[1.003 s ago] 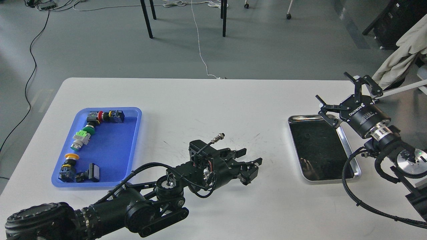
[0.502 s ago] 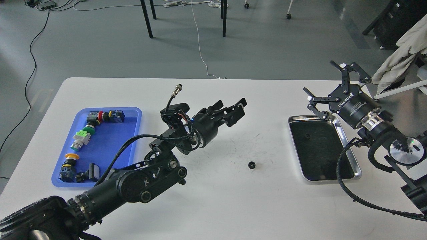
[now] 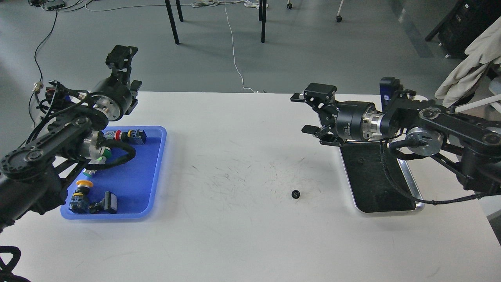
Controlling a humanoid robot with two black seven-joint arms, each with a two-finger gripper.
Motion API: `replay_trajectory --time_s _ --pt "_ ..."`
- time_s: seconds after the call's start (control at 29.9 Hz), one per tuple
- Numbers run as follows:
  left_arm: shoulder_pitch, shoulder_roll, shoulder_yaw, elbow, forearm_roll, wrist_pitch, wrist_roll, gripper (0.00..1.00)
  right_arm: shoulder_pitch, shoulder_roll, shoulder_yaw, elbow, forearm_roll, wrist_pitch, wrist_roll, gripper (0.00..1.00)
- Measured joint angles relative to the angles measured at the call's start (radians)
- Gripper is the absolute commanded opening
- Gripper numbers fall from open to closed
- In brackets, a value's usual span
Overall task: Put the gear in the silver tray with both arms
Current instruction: 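Reach the right gripper down to the gear and grasp it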
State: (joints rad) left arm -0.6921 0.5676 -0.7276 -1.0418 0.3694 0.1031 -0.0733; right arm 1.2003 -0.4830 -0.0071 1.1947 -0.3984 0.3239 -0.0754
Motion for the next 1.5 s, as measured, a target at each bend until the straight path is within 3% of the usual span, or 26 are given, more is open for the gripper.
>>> replay_trajectory --time_s 0.2,0.4,0.77,1.5 --pt "0.038 0.074 0.011 0.0 -0.08 -0.063 0.001 0.98 0.285 0.117 -0.379 0.059 -0.085 0.013 -0.026 0.97" --pt "0.047 0.087 0.019 -0.001 -0.067 -0.063 -0.005 0.98 0.494 0.202 -0.639 0.13 -0.238 0.141 -0.059 0.97" --pt "0.058 0.084 0.018 -0.001 -0.042 -0.062 -0.011 0.98 0.5 0.417 -0.751 0.035 -0.242 0.165 -0.051 0.96" --pt "0.065 0.089 0.016 -0.001 -0.032 -0.063 -0.029 0.98 0.408 0.483 -0.818 -0.075 -0.214 0.165 -0.027 0.82"
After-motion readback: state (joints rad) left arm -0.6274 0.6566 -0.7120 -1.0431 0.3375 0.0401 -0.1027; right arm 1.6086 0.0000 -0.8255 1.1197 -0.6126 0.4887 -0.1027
